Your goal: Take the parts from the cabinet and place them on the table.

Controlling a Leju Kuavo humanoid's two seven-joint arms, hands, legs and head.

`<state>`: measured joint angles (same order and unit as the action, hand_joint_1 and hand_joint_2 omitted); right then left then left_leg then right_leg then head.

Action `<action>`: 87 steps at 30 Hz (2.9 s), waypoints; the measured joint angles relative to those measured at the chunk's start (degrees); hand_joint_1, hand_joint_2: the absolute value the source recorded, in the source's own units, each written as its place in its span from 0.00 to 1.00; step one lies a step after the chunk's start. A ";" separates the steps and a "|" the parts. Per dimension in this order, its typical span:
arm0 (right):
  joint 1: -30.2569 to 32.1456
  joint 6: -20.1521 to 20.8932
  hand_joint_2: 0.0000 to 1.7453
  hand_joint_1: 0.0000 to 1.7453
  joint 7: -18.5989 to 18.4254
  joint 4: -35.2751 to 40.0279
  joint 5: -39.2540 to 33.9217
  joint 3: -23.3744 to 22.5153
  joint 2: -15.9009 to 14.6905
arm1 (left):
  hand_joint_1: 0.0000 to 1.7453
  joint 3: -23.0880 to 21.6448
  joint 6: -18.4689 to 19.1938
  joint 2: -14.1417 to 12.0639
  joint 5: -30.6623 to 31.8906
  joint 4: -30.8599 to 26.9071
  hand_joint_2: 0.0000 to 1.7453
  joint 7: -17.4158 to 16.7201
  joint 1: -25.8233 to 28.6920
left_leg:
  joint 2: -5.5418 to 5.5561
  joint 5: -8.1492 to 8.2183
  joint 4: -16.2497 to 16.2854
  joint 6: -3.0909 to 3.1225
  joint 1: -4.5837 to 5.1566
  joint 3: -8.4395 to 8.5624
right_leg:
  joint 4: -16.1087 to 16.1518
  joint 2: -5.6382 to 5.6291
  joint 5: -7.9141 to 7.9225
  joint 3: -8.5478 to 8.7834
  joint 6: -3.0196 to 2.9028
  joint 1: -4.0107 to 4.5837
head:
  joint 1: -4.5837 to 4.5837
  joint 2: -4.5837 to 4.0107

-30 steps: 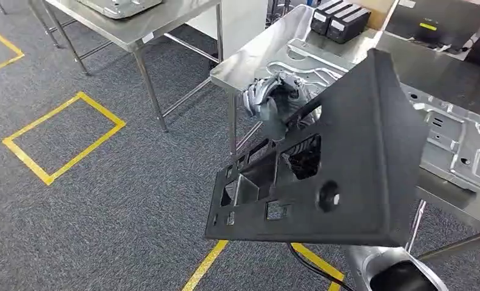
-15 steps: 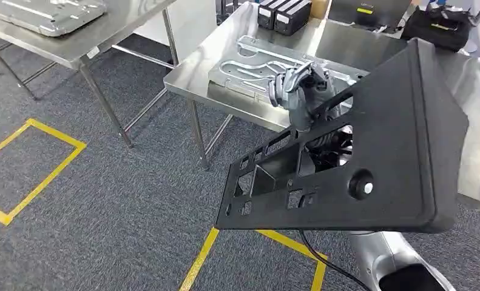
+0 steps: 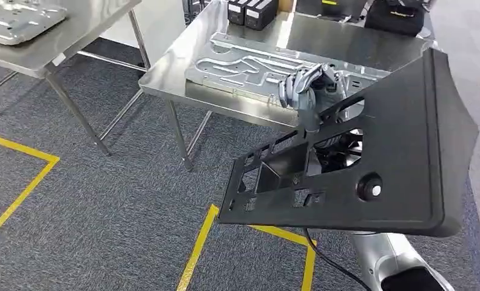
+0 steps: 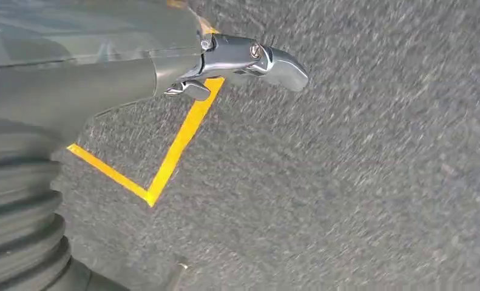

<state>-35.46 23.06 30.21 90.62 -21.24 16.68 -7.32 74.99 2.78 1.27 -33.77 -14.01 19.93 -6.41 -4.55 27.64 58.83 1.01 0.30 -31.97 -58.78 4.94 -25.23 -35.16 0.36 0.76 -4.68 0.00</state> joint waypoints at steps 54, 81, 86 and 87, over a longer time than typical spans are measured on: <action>0.80 -1.24 1.00 1.00 0.83 1.20 1.62 -1.18 -2.34 | 0.00 -0.24 2.19 -0.83 -0.02 0.00 1.00 0.22 -0.58 | 3.94 -2.55 -1.13 0.64 -0.98 -1.26 | -13.65 -5.47 -7.25 -6.24 1.54 -1.26 | 0.02 0.00; 1.10 -1.18 1.00 1.00 0.81 1.70 1.35 -1.90 -3.35 | 0.00 -0.31 2.91 -1.25 -0.02 0.00 1.00 0.52 -0.67 | 3.97 -2.75 -1.08 0.18 -1.05 -1.60 | -0.15 -5.85 -0.72 0.89 0.95 -1.14 | 0.00 0.00; 1.42 -1.18 1.00 1.00 0.85 1.75 1.29 -1.90 -3.43 | 0.00 -0.33 2.91 -1.20 -0.02 0.00 1.00 0.52 -0.64 | 3.94 -2.62 -1.20 0.70 -1.04 -1.44 | -17.95 -5.48 -8.26 -8.38 1.79 -1.49 | 0.02 0.00; 1.50 -1.18 1.00 1.00 0.85 1.75 1.29 -1.90 -3.43 | 0.00 -0.33 2.91 -1.18 0.00 0.00 1.00 0.52 -0.63 | 3.94 -2.53 -1.20 0.60 -1.05 -1.33 | -17.11 -5.36 -6.94 -8.24 1.88 -1.62 | 0.02 0.00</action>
<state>-33.97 21.88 31.06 92.37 -19.96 14.78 -10.75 74.67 5.68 0.09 -33.77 -14.01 20.46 -7.04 -0.60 25.11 57.63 1.61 -0.74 -33.30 -75.89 -0.42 -32.17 -43.41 2.24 -0.86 -4.66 0.00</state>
